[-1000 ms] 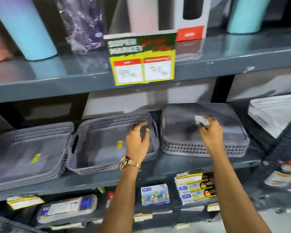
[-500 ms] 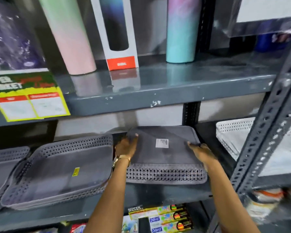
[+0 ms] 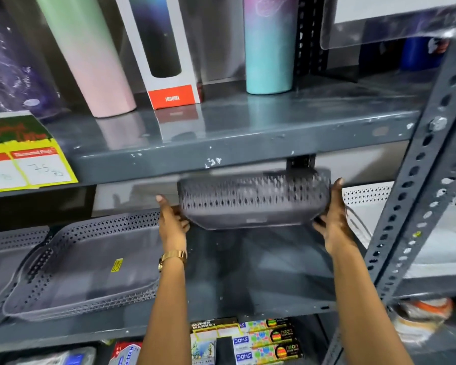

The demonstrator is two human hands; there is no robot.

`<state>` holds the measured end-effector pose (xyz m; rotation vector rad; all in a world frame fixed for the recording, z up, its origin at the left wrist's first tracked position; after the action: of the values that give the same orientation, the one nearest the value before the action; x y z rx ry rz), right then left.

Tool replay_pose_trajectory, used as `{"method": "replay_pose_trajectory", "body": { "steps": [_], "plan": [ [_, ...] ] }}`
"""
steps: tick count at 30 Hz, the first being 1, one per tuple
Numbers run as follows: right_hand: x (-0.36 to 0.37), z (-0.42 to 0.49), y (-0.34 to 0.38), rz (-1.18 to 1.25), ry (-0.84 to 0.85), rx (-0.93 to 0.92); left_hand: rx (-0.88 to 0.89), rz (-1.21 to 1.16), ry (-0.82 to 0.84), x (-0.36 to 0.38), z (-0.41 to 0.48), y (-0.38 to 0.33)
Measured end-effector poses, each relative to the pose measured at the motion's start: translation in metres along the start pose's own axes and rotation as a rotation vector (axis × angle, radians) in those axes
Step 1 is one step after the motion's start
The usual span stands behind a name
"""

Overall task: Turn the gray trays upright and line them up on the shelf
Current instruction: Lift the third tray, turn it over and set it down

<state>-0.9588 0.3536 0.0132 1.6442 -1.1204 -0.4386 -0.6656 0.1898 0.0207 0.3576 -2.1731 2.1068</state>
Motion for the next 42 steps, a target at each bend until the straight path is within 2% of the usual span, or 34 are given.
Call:
{"method": "replay_pose_trajectory", "body": {
  "steps": [3,6,11,15,21,24,26,29,33,35,39,42],
  "plan": [
    [-0.01,0.006,-0.017,0.044,0.024,0.072,-0.089,0.151,0.05,-0.009,-0.005,0.011],
    [-0.016,0.011,-0.022,-0.02,-0.022,0.082,-0.077,0.368,0.096,-0.019,-0.011,0.019],
    [-0.025,-0.001,-0.029,-0.406,-0.233,-0.031,0.01,0.676,0.157,-0.02,-0.027,0.02],
    [-0.028,-0.005,-0.048,-0.702,-0.241,-0.093,0.034,0.959,0.17,-0.025,-0.034,0.032],
    [-0.024,-0.016,-0.067,-1.038,-0.252,-0.175,0.055,1.168,0.181,-0.032,-0.047,0.04],
    [-0.019,-0.028,-0.062,-1.284,-0.308,-0.248,0.138,1.29,0.181,-0.03,-0.058,0.029],
    [-0.005,-0.04,-0.057,-1.366,-0.324,-0.383,0.24,1.355,0.183,-0.031,-0.067,0.018],
    [0.035,-0.067,-0.061,-1.287,-0.222,-0.614,0.43,1.36,0.208,-0.041,-0.079,0.002],
    [0.114,-0.101,-0.098,-1.268,0.098,-0.642,0.615,1.293,0.22,-0.088,-0.075,-0.017],
    [0.152,-0.118,-0.115,-1.279,0.182,-0.638,0.698,1.314,0.194,-0.124,-0.058,-0.028],
    [0.2,-0.126,-0.136,-1.324,0.215,-0.487,0.652,1.379,0.036,-0.213,-0.005,-0.047],
    [0.225,-0.125,-0.15,-1.334,0.247,-0.325,0.439,1.408,-0.011,-0.281,0.04,-0.052]
  ]
}}
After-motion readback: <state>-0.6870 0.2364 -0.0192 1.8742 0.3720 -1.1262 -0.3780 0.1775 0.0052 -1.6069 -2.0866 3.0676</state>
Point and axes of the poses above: each hand's wrist, its own z-axis towards the middle knuckle, its own x-axis out of the palm, y = z × x, the point moved 6 cm from there along z, towards the middle knuckle, and after that the axes turned 4 degrees about x, right-handed, at the moved point
